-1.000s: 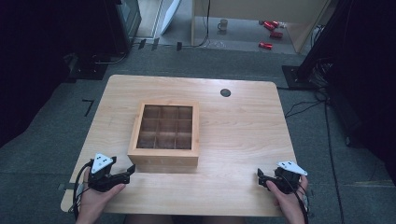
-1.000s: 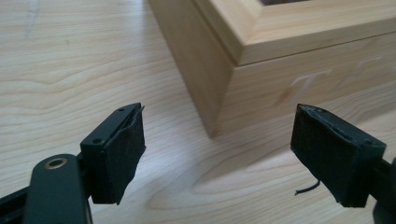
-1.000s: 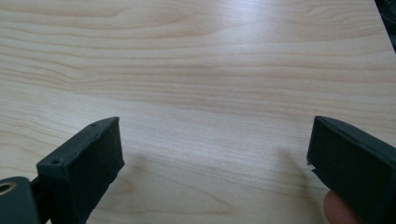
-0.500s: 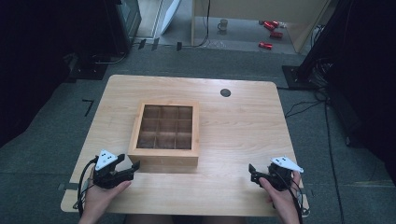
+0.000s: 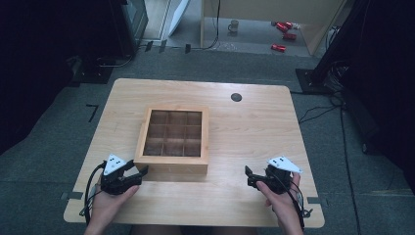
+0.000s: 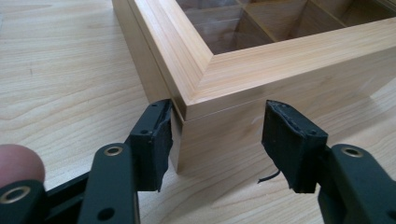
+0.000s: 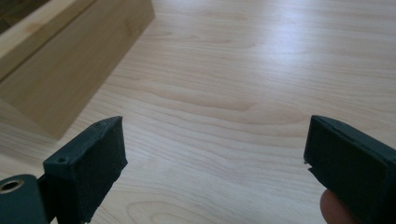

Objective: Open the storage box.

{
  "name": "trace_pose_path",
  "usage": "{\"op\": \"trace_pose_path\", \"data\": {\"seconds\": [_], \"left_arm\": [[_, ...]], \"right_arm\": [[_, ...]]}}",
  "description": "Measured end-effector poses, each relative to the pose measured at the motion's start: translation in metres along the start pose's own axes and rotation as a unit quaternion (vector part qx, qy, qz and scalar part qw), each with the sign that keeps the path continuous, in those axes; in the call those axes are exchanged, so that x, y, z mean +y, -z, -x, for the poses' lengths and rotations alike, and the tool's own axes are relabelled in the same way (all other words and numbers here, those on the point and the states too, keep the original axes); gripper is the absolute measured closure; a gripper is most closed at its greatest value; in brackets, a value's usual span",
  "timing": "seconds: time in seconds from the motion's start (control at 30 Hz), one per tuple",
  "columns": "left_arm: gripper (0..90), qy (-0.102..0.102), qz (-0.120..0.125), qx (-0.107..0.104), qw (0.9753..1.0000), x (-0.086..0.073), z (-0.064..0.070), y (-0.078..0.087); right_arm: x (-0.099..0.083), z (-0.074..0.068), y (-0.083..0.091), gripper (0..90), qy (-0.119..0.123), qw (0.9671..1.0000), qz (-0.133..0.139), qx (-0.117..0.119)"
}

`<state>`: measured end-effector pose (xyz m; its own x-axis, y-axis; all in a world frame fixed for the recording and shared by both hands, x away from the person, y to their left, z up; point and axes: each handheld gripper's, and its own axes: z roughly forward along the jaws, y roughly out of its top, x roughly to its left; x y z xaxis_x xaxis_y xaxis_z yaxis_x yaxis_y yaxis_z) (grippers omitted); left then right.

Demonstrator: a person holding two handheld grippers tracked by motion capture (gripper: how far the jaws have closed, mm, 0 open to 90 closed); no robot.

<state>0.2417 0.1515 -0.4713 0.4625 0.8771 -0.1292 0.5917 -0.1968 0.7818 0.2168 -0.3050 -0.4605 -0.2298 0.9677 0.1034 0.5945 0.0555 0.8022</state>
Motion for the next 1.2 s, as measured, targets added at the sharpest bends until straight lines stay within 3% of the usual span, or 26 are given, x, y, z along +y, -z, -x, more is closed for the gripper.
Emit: {"op": "trace_pose_path", "data": {"seconds": [0.43, 0.73, 1.2], "left_arm": [[45.4, -0.013, -0.020, 0.008, 0.9997, -0.001, 0.000, -0.006], [47.2, -0.007, -0.015, 0.002, 0.9999, 0.001, -0.001, -0.003], [49.9, -0.008, -0.010, 0.001, 0.9999, 0.004, -0.002, 0.001]], "right_arm": [[0.019, -0.043, -0.008, 5.5, 0.030, 0.9988, 0.012, 0.038], [0.025, -0.079, -0.018, 5.5, 0.054, 0.9956, 0.015, 0.075], [0.030, -0.112, -0.026, 5.5, 0.079, 0.9905, 0.022, 0.110]]}}
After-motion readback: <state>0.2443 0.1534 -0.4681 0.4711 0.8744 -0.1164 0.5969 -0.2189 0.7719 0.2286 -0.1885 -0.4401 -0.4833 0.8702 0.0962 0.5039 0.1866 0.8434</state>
